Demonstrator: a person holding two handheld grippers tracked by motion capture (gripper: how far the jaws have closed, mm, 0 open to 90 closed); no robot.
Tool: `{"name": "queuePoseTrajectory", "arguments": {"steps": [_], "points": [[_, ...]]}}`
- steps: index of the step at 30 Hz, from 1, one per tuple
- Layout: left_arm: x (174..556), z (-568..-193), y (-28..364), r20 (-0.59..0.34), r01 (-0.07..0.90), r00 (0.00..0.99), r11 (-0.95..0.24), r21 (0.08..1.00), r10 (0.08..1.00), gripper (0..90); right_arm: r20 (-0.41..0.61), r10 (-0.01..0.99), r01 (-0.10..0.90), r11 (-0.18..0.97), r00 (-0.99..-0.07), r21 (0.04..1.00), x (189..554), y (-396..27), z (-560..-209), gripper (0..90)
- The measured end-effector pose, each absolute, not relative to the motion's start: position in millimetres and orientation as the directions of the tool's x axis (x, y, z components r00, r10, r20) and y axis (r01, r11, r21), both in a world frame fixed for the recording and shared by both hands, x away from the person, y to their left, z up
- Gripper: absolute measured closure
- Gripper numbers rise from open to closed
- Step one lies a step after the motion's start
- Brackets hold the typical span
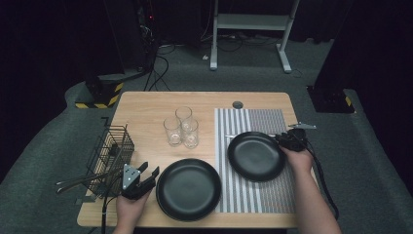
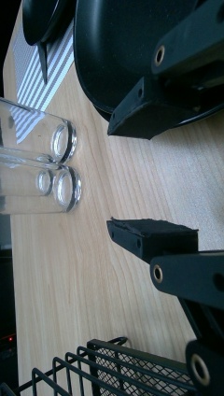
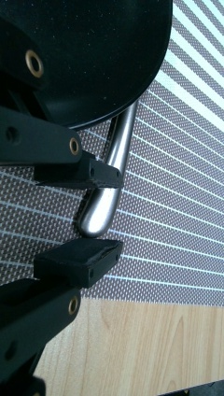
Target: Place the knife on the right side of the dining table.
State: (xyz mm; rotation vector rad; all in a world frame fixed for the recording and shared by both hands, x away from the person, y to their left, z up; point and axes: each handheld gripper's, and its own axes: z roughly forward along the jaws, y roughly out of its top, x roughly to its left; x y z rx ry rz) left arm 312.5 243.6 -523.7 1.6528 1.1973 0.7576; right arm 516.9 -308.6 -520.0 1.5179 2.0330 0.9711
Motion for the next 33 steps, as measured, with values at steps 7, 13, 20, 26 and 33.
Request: {"name": "queuePoseTrajectory", "arguments": {"steps": [7, 13, 20, 26, 33], "points": [[312.8, -523.7, 243.8, -0.038, 0.370, 0.337, -0.095, 0.924, 0.941, 47.9, 0.080, 0.946, 0.652, 0.153, -0.313, 0.742, 515.9, -308.4, -519.9, 60.8], [313.4, -523.7, 244.0, -0.044, 0.375, 0.334, -0.090, 0.923, 0.941, 47.8, 0.065, 0.934, 0.627, 0.183, -0.352, 0.758, 520.8, -310.2, -518.2, 55.0], [313.6, -523.7, 244.4, -0.049, 0.379, 0.332, -0.086, 0.921, 0.942, 47.9, 0.037, 0.920, 0.620, 0.233, -0.390, 0.749, 526.4, -305.4, -517.9, 53.8], [313.7, -523.8, 244.7, -0.050, 0.380, 0.332, -0.085, 0.921, 0.942, 47.8, 0.056, 0.920, 0.633, 0.222, -0.388, 0.742, 526.3, -306.6, -520.1, 54.2], [313.6, -523.7, 244.9, -0.051, 0.380, 0.333, -0.084, 0.921, 0.942, 47.8, 0.059, 0.923, 0.637, 0.214, -0.379, 0.740, 525.1, -306.1, -520.0, 55.0]]}}
